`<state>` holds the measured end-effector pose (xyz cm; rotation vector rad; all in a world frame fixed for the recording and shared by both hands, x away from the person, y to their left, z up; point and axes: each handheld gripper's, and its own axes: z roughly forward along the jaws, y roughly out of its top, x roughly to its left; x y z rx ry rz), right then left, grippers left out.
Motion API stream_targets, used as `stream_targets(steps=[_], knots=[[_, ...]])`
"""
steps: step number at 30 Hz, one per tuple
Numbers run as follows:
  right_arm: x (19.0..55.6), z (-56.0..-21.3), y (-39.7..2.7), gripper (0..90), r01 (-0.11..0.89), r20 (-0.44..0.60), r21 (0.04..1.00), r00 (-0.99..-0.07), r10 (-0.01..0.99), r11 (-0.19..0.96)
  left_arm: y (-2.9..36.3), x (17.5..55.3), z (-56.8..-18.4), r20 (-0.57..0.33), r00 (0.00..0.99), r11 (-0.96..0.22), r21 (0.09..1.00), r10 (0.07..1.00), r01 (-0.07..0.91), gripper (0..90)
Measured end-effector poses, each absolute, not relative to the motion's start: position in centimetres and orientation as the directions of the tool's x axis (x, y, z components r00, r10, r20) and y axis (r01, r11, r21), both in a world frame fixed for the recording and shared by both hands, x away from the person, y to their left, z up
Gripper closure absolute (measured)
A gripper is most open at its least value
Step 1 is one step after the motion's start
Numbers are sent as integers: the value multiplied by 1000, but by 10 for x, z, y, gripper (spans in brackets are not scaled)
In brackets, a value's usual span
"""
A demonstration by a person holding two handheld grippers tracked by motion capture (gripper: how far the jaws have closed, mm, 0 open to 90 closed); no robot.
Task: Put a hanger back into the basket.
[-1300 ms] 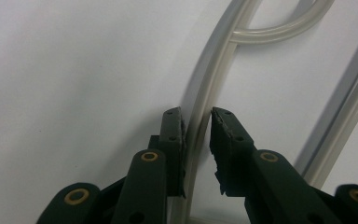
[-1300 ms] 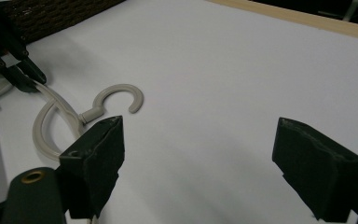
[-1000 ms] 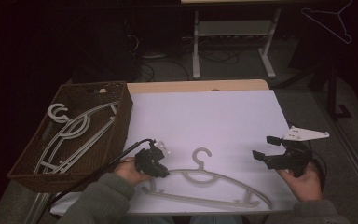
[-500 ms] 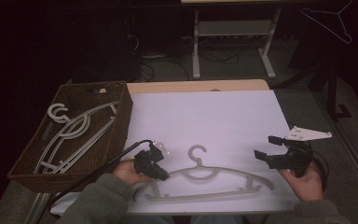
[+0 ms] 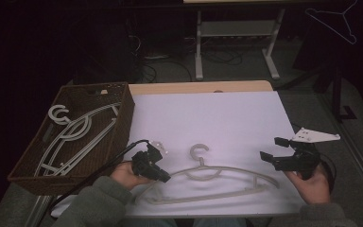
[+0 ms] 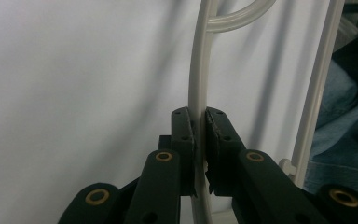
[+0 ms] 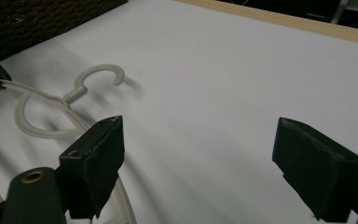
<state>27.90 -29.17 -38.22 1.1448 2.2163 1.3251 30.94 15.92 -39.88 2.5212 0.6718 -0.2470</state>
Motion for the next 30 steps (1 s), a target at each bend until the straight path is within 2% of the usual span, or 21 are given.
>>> stream_targets(steps=[16, 30], knots=[[282, -385, -305, 155, 492, 147, 844, -595, 790, 213, 196, 302, -340, -278, 830, -669, 495, 483, 555, 827], [287, -387, -306, 155, 502, 155, 841, -580, 800, 201, 234, 301, -306, -272, 801, -611, 531, 533, 587, 827]])
